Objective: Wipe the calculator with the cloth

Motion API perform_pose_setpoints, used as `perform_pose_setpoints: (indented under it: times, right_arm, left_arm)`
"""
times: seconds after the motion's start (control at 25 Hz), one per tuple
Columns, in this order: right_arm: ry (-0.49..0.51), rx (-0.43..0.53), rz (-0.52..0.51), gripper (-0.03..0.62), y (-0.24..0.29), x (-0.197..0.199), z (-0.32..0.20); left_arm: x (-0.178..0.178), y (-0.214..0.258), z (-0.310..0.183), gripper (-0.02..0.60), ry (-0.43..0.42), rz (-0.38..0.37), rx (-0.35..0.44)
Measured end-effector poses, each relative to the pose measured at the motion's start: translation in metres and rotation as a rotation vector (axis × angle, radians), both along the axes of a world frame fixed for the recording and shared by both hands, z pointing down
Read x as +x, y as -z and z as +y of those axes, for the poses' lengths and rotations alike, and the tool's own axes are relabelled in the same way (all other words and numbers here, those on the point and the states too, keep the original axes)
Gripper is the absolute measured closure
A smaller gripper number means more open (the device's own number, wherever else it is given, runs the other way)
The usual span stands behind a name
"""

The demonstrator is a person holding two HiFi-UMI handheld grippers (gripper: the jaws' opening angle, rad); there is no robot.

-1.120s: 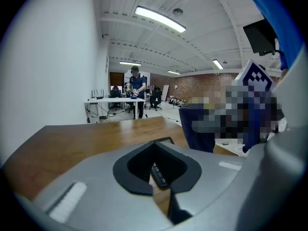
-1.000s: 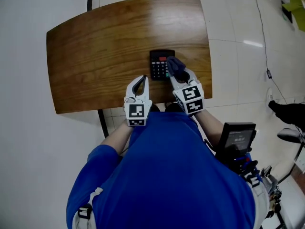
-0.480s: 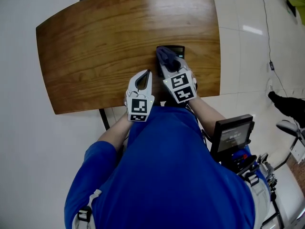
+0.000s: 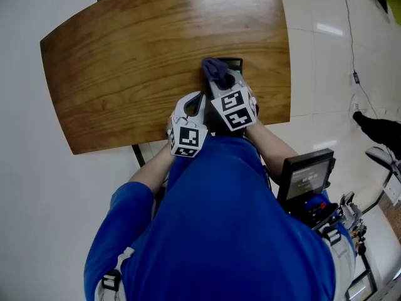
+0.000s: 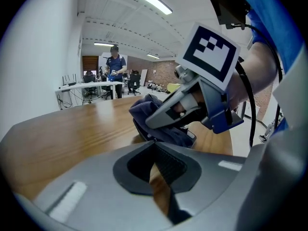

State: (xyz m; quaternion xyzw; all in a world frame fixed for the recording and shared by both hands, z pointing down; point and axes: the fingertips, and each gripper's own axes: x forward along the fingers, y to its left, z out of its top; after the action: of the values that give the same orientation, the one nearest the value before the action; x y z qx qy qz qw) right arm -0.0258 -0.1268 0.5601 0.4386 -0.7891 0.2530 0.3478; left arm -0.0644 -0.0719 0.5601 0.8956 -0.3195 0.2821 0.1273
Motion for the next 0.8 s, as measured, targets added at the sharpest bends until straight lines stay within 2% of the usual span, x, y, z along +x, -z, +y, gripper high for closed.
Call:
perform_pose_setpoints:
  times: [0.24, 0.56, 0.8]
  right_arm:
    - [-0.054, -0.002, 0.005, 0.525, -0.003, 0.02, -0.005]
    - [-0.166, -0.018, 0.072, 0.525, -0.017, 0.077, -0.004]
    - [-0.195, -0.024, 0.086, 0.525, -0.019, 0.088, -0.003]
  left_arm:
    - [0.003, -0.011, 0.0, 0.575, -0.03, -0.01, -0.007]
    - [-0.003, -0.023, -0.001, 0.575, -0.047, -0.018, -0.009]
    - [-0.005, -0.023, -0.006, 0.575, -0.046, -0.013, -0.002]
